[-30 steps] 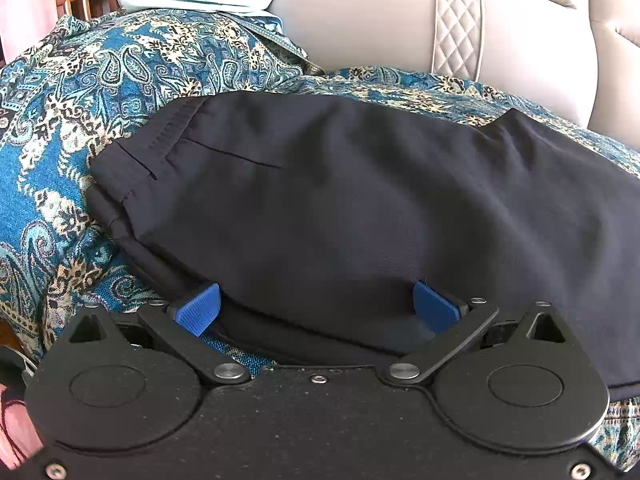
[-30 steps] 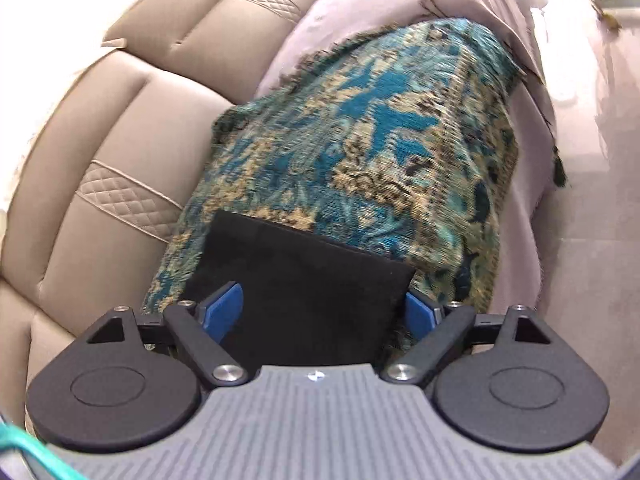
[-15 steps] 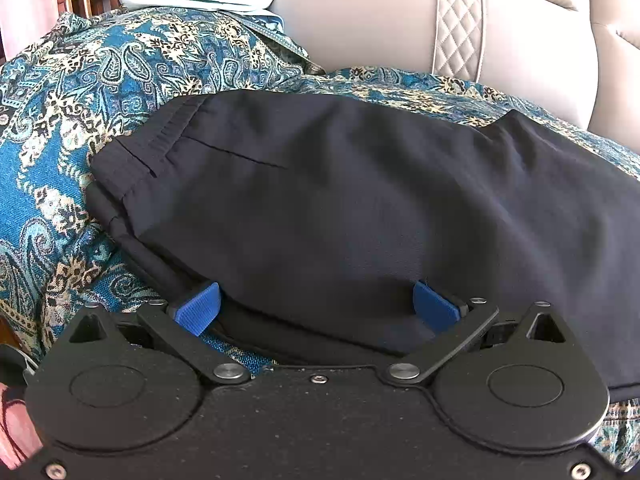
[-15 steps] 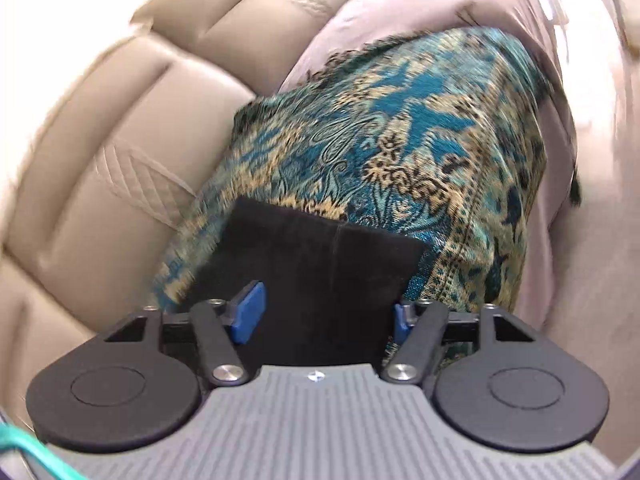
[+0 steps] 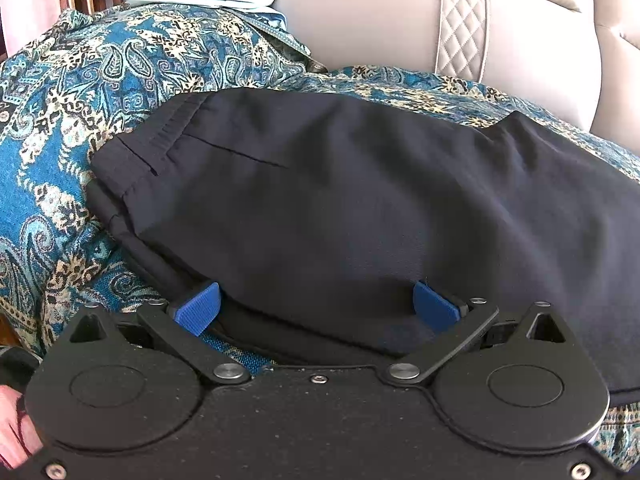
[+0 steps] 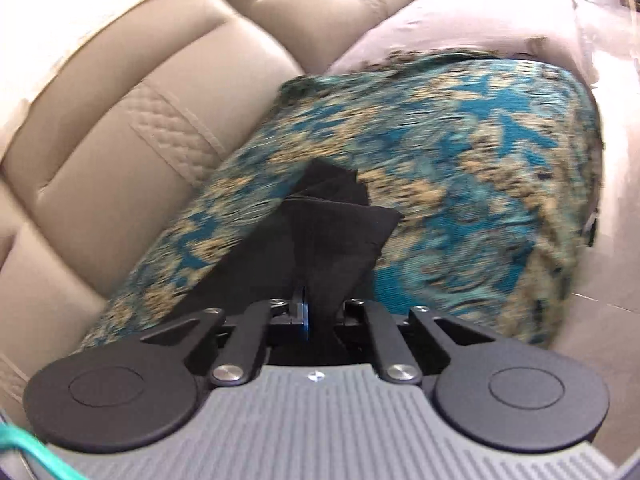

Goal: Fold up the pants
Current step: 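Close the right gripper on the trouser edge and lift it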

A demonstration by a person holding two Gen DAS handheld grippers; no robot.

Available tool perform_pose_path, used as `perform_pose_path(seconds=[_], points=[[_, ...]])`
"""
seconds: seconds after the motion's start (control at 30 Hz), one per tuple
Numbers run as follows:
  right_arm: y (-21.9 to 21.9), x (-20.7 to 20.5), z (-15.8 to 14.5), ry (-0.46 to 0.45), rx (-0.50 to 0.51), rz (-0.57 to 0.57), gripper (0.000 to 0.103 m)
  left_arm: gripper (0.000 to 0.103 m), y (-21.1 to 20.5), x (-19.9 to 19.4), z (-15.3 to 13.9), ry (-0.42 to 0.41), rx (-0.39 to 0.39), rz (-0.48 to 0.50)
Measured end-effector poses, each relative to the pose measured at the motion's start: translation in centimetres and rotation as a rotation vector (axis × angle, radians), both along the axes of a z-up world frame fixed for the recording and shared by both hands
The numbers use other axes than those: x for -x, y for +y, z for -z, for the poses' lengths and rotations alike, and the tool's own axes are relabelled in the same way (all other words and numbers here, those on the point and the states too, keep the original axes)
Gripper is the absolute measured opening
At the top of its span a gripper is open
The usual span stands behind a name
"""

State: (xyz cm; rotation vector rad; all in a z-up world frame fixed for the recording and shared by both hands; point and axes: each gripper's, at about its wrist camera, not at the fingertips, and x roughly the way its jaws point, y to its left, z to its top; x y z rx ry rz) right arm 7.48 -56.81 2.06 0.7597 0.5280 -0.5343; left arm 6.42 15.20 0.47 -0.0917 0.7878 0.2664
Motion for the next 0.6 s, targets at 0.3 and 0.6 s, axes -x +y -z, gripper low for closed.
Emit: perform_pose_path(seconds=[0.3, 0.6], points=[[11.5, -6.6, -1.4, -0.045, 0.064, -0.375, 0.009, 0.103, 0.1, 0.0, 0.0, 0.001, 0.013, -0.006], [29.3, -8.5, 0.6, -0.020, 0.182, -0.875, 0.009, 0.103, 0.0, 0.2, 0.0, -0.008, 0.014, -0.018]])
